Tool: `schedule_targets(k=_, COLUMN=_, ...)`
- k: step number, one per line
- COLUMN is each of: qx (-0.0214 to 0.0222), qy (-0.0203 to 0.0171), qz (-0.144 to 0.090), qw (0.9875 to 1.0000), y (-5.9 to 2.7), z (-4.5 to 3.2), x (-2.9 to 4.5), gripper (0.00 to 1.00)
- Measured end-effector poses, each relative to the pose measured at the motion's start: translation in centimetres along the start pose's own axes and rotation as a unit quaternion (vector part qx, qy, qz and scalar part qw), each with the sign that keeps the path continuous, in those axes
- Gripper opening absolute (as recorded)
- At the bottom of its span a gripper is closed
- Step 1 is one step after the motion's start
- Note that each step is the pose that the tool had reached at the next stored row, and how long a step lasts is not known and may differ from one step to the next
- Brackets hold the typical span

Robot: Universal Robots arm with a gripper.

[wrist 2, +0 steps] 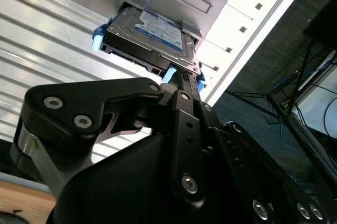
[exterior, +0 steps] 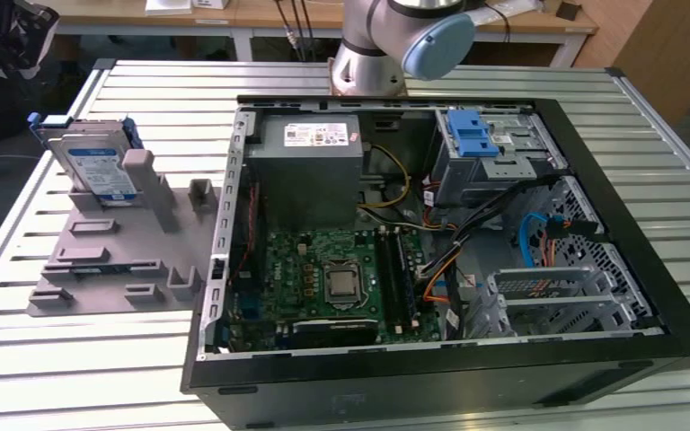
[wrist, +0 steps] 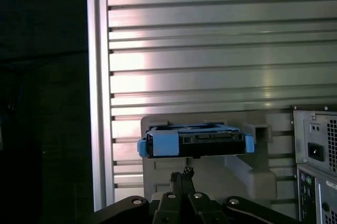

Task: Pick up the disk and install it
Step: 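Reach for the disk, then pick up the disk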

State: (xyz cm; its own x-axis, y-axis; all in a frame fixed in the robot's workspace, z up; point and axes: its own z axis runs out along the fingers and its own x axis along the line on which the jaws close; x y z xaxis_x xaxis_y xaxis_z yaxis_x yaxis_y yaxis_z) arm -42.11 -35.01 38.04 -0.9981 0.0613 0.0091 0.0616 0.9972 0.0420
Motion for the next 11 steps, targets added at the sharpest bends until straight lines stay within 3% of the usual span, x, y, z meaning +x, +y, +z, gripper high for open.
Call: schedule_targets(k=11, qx=0.0001, qy=0.0002, qz=-0.002, qw=1.0000, y=0.00, z=0.04, x=0.24, gripper=0.11)
